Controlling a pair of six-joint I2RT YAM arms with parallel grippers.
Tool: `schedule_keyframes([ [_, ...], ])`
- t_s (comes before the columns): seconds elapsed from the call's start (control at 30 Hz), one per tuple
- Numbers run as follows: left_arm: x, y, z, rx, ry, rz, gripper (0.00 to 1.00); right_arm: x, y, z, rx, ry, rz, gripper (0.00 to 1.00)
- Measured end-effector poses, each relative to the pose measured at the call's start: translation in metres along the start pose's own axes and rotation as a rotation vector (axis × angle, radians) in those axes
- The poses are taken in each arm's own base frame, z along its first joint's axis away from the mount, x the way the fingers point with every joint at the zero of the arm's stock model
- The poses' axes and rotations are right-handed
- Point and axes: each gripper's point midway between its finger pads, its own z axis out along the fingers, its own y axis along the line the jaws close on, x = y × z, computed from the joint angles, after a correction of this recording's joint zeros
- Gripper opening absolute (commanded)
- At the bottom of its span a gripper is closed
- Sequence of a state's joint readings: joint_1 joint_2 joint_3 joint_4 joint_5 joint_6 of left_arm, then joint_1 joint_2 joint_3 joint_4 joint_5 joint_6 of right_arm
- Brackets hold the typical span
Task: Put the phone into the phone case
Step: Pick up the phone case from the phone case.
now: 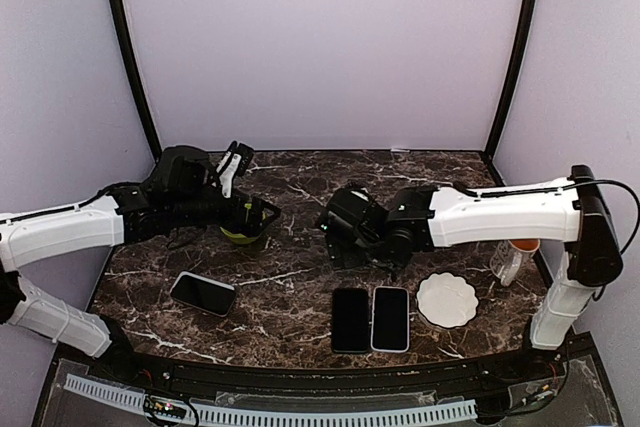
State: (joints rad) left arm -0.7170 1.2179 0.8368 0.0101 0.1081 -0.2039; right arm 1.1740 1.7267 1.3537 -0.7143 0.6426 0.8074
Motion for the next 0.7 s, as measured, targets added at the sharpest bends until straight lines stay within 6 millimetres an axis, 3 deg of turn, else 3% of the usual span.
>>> schedule_keyframes([
  [0.17, 0.016, 0.043, 0.006, -0.190, 0.124, -0.044, 0.99, -0.006, -0.010, 0.016, 0.019, 0.013, -0.054, 0.98],
  [0.37, 0.061, 0.084, -0.005, -0.322, 0.239, -0.164, 0.99, -0.028, -0.043, 0.048, 0.036, 0.044, 0.004, 0.98],
  [0.5, 0.080, 0.096, -0.012, -0.370, 0.293, -0.202, 0.99, -0.024, -0.053, 0.085, 0.024, 0.118, 0.026, 0.99],
  [0.7, 0.080, 0.099, -0.013, -0.384, 0.293, -0.188, 0.99, -0.013, -0.049, 0.138, 0.034, 0.211, 0.018, 0.98],
])
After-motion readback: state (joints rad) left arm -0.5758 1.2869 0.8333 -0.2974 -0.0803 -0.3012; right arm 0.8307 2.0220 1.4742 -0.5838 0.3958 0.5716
